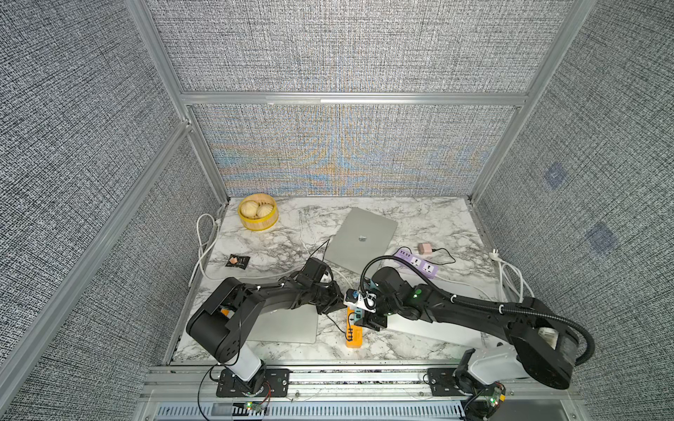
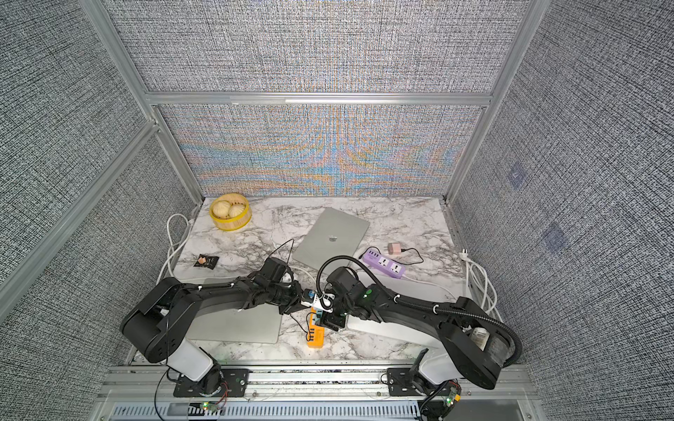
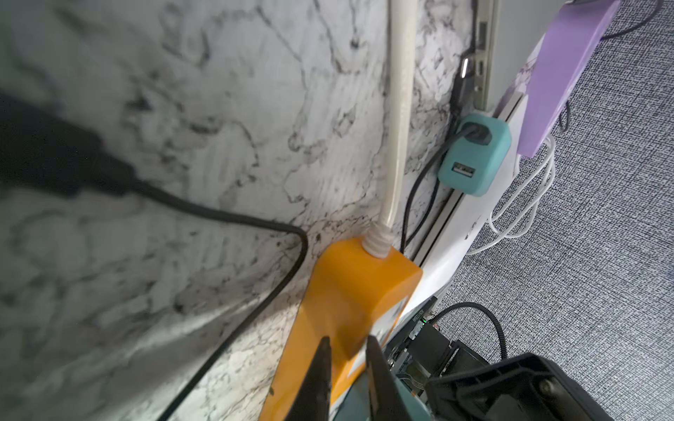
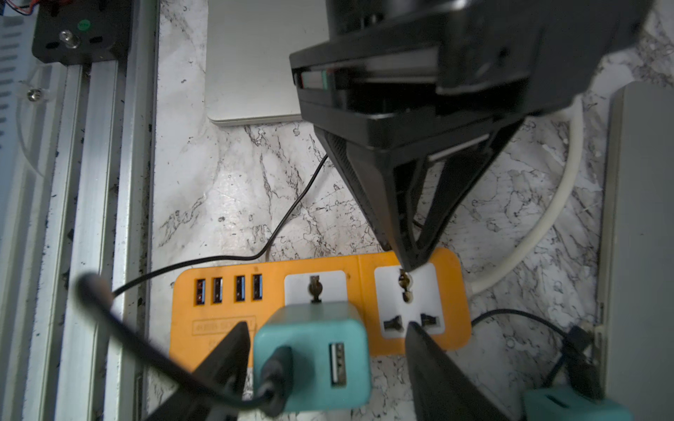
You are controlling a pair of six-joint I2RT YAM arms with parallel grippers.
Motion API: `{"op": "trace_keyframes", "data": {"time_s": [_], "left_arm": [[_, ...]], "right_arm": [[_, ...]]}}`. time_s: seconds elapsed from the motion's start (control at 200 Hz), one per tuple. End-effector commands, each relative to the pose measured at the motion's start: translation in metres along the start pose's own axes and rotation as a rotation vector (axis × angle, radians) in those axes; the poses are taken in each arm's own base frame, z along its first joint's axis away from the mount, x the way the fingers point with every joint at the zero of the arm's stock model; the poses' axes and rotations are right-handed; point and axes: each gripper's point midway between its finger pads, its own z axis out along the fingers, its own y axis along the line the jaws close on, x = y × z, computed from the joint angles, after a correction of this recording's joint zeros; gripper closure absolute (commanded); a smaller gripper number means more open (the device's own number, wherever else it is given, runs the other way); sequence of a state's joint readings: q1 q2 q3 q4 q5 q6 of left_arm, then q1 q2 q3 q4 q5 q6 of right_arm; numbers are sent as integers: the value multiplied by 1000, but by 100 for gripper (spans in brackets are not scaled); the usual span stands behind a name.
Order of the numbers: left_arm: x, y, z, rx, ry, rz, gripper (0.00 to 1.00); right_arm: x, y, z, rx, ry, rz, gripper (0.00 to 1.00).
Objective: Unplug the laptop charger
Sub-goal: Remove the plug from the socket.
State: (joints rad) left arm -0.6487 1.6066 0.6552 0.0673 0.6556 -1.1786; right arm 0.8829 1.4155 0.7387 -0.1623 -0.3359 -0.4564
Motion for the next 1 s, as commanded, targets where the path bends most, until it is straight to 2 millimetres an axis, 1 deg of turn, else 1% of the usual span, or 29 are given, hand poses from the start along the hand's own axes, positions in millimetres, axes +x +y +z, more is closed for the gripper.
{"op": "trace_keyframes", "data": {"time_s": [0.0,0.11,0.185,0.28,0.48,0.55,0.635,0.7,0.881,0.996], "left_arm": [[-3,-9,-6,20,-33,28,82],[-6,-10,-17,-25,-83,51,82],[-7,-13,-19,-28,-90,64,82],[-5,-21,-13,29,-56,59,82],[-1,-23,-1,81,-11,49,84],[-1,-20,2,73,-9,46,85],[-1,-8,2,14,-19,41,85],[-1,-3,0,-14,-26,45,84],[-1,-1,-6,-66,-40,70,81],[-1,-3,-7,-71,-36,82,79]], "right_arm": [[-1,-1,-2,3,7,-26,31],[2,0,-1,-8,27,-31,31],[4,1,-1,-7,34,-34,31],[4,1,-2,-4,30,-32,32],[5,1,-1,-5,32,-28,34],[5,1,0,-7,34,-29,35],[4,0,0,-8,36,-29,35],[4,0,0,-9,38,-28,35],[4,1,1,-15,41,-28,35],[6,1,2,-18,45,-24,35]]}}
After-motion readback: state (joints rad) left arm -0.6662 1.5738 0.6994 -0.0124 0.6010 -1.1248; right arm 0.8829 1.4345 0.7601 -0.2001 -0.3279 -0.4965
